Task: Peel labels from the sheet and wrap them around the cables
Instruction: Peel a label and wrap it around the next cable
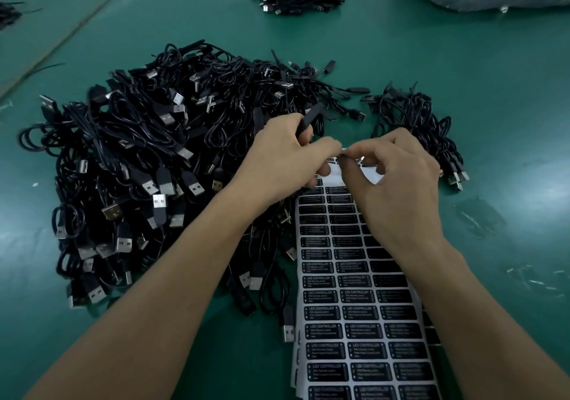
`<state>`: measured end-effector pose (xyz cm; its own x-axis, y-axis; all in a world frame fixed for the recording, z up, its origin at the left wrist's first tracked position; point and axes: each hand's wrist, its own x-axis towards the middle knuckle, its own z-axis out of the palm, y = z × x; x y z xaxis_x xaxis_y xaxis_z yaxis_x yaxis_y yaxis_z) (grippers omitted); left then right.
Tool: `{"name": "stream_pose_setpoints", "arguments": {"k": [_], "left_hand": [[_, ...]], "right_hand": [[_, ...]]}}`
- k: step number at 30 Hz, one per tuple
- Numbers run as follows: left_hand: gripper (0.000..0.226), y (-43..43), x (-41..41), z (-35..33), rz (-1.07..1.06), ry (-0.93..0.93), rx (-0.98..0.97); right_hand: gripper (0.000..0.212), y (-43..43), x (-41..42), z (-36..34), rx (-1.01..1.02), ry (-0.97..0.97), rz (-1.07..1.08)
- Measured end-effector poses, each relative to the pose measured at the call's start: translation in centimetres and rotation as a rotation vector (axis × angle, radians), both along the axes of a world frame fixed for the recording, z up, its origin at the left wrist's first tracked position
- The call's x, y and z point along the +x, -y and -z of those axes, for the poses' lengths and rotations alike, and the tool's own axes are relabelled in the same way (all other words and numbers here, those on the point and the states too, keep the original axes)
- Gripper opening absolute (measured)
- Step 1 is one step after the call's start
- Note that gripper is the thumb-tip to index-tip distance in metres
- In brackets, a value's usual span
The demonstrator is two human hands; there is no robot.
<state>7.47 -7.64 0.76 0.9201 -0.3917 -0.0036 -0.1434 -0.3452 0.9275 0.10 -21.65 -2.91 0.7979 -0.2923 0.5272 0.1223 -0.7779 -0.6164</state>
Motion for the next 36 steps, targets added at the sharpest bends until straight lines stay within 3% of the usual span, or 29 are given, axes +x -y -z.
{"name": "stream_pose_setpoints", "arguments": {"k": [4,6,10,15,22,28,36], "left_hand": [[0.032,-0.5,-0.7,-0.7,-0.043,0.051,-0.05],[0.026,-0.9,-1.1,-1.3,-0.046,0.049,-0.094],[0.036,-1.2,-1.3,-1.2,0.015,0.036,-0.026],[0.029,-1.5,-2.3,0.1,0.056,-0.017,-0.139],[0.023,-1.1,-2.3,1.3,0.051,-0.038,-0.223],[0.023,-1.2,-2.8,2.6,0.12,0.111,-0.135],[0.024,-1.7,-2.6,2.5,0.158,0.117,-0.052]], "right_hand": [[0.011,0.4,0.2,-0.4,0.214,-0.054,0.003],[0.014,0.5,0.3,-0.9,0.467,-0.073,-0.054],[0.022,0.4,0.1,-1.8,0.982,-0.187,-0.134],[0.024,0.2,-0.1,-2.6,1.24,-0.236,-0.207],[0.006,-0.5,-0.1,-2.6,1.419,-0.209,-0.418],[0.012,-0.8,0.1,-2.0,1.356,-0.225,-0.433],[0.006,-0.6,0.1,-2.0,1.246,-0.216,-0.367]]}}
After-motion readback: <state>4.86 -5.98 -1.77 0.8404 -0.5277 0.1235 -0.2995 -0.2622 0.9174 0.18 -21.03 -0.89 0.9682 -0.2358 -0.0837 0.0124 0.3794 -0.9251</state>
